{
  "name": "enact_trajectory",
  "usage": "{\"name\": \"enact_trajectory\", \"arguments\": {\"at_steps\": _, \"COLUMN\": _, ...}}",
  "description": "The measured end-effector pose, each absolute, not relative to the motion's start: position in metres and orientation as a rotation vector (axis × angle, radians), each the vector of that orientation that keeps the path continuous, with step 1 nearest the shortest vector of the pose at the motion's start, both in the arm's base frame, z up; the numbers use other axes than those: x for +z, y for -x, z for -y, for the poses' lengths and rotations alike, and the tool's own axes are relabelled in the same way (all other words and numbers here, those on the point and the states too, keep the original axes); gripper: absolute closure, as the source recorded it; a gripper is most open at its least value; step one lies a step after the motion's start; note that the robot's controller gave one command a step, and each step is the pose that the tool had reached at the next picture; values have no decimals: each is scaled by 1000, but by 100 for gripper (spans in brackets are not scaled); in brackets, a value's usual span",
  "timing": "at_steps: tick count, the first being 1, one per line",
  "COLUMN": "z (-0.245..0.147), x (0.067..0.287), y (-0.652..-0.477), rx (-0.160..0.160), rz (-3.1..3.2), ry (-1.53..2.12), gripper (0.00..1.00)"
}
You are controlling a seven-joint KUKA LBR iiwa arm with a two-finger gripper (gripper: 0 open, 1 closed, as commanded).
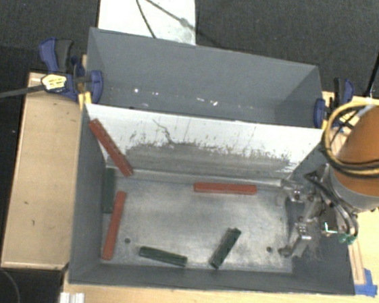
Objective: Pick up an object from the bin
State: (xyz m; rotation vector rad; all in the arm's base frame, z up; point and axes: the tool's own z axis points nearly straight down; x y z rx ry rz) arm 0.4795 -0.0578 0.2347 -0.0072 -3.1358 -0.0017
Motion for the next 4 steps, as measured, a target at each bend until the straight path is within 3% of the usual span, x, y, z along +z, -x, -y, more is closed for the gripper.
{"name": "enact_trajectory", "arguments": {"at_steps": 1, "z": 30, "x": 66, "y": -517, "rx": -3, "rz": 3128, "ry": -232, "gripper": 0}}
{"name": "enact_trajectory", "arguments": {"at_steps": 2, "z": 31, "x": 71, "y": -518, "rx": 1, "rz": 3135, "ry": -237, "gripper": 100}}
{"name": "enact_trajectory", "arguments": {"at_steps": 3, "z": 25, "x": 155, "y": -501, "rx": 2, "rz": 3141, "ry": -245, "gripper": 100}}
{"name": "enact_trajectory", "arguments": {"at_steps": 4, "z": 27, "x": 302, "y": -497, "rx": 3, "rz": 3143, "ry": -257, "gripper": 100}}
